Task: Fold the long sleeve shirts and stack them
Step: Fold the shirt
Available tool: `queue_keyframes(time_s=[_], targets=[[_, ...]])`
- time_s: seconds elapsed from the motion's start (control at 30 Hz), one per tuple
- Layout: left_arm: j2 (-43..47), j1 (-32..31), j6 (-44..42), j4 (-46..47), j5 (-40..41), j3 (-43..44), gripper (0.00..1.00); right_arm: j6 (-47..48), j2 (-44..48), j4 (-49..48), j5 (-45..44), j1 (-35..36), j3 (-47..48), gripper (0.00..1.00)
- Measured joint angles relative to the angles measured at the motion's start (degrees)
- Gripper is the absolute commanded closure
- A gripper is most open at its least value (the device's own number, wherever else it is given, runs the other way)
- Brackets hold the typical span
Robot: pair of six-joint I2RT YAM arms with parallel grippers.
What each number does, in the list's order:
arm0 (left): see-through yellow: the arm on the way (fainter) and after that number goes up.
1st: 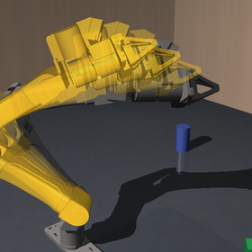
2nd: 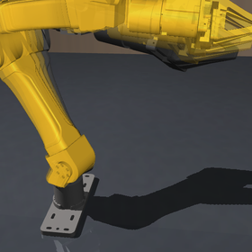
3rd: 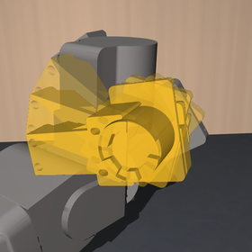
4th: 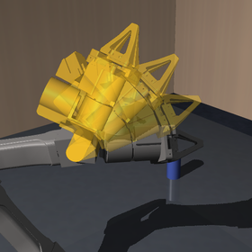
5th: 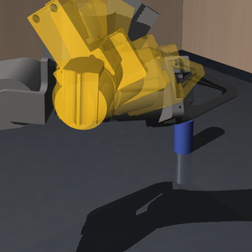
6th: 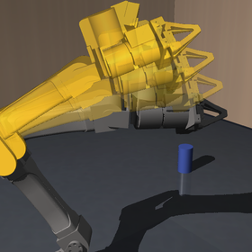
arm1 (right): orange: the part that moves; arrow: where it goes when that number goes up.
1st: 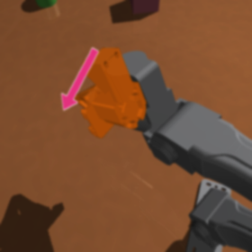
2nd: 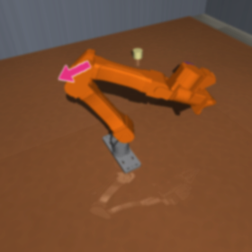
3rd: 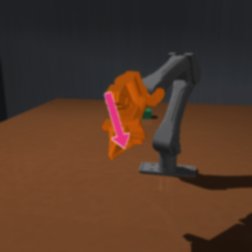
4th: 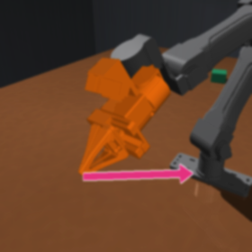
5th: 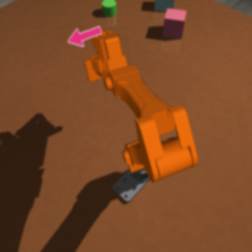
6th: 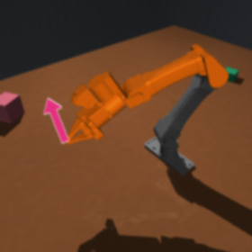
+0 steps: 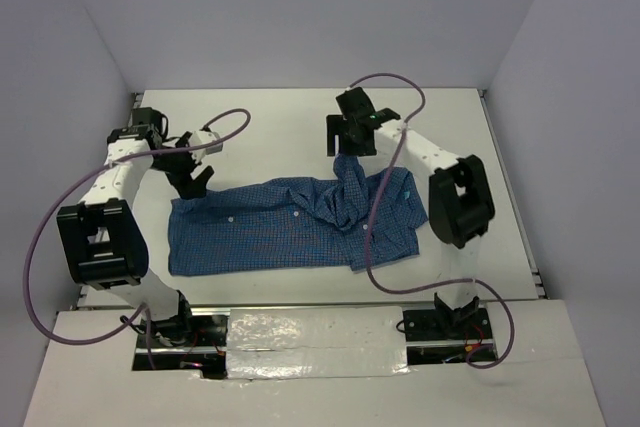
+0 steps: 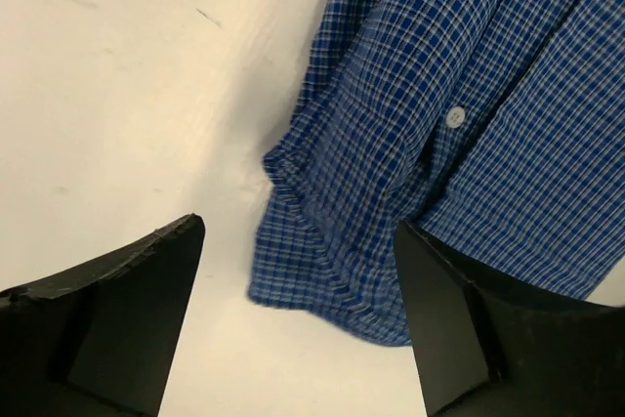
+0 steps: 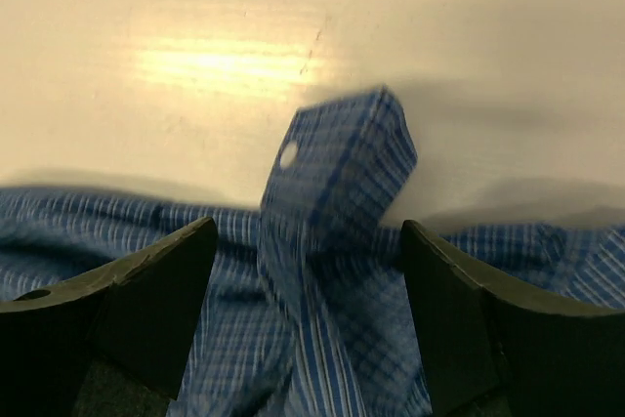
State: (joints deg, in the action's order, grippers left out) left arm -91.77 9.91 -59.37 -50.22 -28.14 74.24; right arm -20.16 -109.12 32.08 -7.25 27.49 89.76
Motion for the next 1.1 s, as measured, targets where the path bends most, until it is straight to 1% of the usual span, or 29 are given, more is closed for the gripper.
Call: queue_keyframes(time_s=[0.07, 0.1, 0.13, 0.17, 0.23, 0.27, 0.33, 0.37, 0.4, 0.43, 0.47, 0.6, 0.7, 0.77, 0.83, 0.97, 1.03, 1.1], targets=[[-0.26, -0.15, 2.54, 2.08, 0.28, -2.34, 0.11, -1.14, -5.31, 2.49, -0.59, -0.39, 4.74, 0.19], [-0.83, -0.33, 3.67, 2.89, 1.05, -3.43, 0.15, -1.79, -8.31, 3.87, -0.92, -0.55, 7.69, 0.22], [-1.46, -0.37, 4.42, 3.34, 1.55, -3.93, 0.15, -1.99, -9.73, 4.22, -0.94, -0.55, 9.03, 0.23], [-2.51, -0.46, 5.49, 3.72, 2.36, -4.17, 0.19, -2.36, -11.32, 4.55, -0.94, -0.63, 10.38, 0.26], [-4.50, -0.59, 6.25, 4.44, 3.02, -4.15, 0.22, -2.71, -13.49, 5.40, -0.94, -0.76, 12.24, 0.35], [-5.14, -0.63, 6.43, 4.22, 2.95, -4.11, 0.23, -2.89, -14.21, 5.51, -0.94, -0.81, 12.72, 0.47], [-5.60, -0.63, 5.95, 3.21, 2.45, -4.11, 0.38, -2.80, -14.58, 5.99, -0.92, -0.92, 12.76, 0.64], [-5.55, -0.68, 5.64, 2.75, 2.16, -4.11, 0.49, -2.89, -14.58, 6.12, -0.96, -1.11, 12.76, 0.83], [-5.40, -0.74, 5.38, 2.25, 1.92, -4.11, 0.64, -2.58, -14.56, 6.08, -1.07, -1.14, 12.76, 0.94], [-5.35, -0.76, 5.20, 1.95, 1.81, -4.11, 0.94, -2.71, -14.51, 5.95, -1.36, -1.16, 12.76, 1.00], [-5.35, -0.81, 5.27, 1.73, 1.77, -4.11, 1.00, -2.69, -14.49, 5.92, -1.95, -1.18, 12.76, 1.00], [-5.35, -1.03, 6.03, 2.29, 1.97, -4.04, 1.00, -1.25, -13.44, 5.46, -4.20, -1.66, 12.61, 1.00], [-5.35, -1.11, 8.76, 3.69, 2.45, -2.78, 1.00, 1.18, -10.32, 3.45, -4.59, -2.58, 12.41, 1.00], [-5.33, -1.14, 10.56, 6.27, 3.17, -1.09, 1.00, 2.47, -6.27, 0.81, -4.17, -3.52, 11.26, 1.00], [-5.09, -1.14, 12.24, 9.62, 3.98, 0.26, 1.00, 3.56, -0.17, -3.10, -2.82, -5.18, 8.85, 1.00], [-4.57, -1.14, 13.81, 15.21, 4.92, 0.76, 1.00, 6.08, 10.80, -12.79, -0.85, -9.03, 4.61, 1.00], [-4.57, -1.14, 14.64, 17.09, 5.38, 0.66, 1.00, 7.39, 13.84, -16.24, -0.24, -10.32, 3.80, 1.00], [-4.57, -1.11, 15.08, 18.75, 6.05, 0.48, 1.00, 8.35, 14.80, -18.58, 0.68, -10.43, 3.28, 1.00]])
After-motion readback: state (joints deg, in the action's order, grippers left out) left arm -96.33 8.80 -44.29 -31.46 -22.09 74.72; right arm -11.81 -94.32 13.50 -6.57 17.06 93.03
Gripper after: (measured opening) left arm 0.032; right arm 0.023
